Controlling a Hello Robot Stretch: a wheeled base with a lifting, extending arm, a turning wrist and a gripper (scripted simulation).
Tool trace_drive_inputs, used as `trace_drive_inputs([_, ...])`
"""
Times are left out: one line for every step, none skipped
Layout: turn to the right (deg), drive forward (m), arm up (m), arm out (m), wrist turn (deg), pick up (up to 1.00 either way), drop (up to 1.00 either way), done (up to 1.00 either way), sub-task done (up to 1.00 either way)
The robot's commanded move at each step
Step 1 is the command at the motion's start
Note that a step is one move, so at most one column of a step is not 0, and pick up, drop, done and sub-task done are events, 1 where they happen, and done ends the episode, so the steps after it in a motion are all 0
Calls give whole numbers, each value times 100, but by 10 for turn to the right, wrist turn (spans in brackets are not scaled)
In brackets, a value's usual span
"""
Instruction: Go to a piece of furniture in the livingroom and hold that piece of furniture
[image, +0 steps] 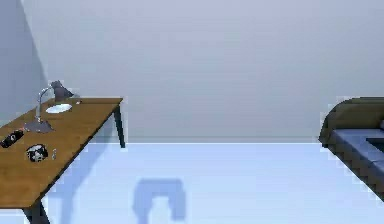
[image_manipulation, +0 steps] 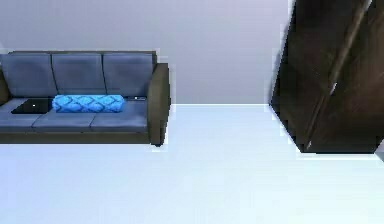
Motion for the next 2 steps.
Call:
trace_drive_inputs([-90, 0, 0, 0, 0, 0, 0, 0, 0])
trace_drive_inputs([0, 90, 0, 0, 0, 0, 0, 0, 0])
